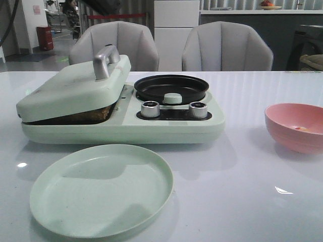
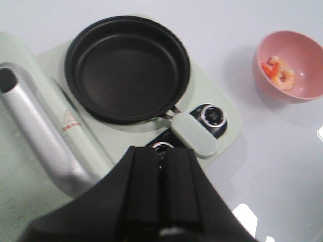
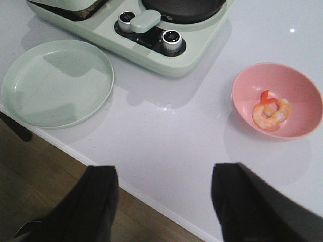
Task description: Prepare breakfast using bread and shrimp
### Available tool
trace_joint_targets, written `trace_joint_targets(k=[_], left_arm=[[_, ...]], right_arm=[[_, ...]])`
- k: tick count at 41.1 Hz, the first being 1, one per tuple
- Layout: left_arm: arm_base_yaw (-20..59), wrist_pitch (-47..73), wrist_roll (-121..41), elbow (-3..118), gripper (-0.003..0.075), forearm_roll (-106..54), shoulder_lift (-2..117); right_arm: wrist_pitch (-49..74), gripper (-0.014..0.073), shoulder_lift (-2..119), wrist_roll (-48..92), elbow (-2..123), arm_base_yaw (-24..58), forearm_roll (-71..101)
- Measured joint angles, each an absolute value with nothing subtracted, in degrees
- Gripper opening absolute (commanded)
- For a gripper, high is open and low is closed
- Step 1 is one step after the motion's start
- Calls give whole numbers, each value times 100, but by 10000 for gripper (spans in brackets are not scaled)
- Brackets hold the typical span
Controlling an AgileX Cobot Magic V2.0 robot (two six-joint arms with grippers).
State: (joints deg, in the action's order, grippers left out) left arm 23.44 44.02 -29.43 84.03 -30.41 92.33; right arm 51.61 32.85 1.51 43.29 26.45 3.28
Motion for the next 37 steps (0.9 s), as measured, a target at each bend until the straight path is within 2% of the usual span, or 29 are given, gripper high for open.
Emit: trace_joint_targets(k=[22,37], left_arm=[[3823,3952,-2989,6593,99,-2817,7734],[3999,3943,-2989,5214,99,-2655,6155]], right_arm=[[4990,512,3285,141,4329,2645,328],[4887,512,3285,141,4329,2645,319]])
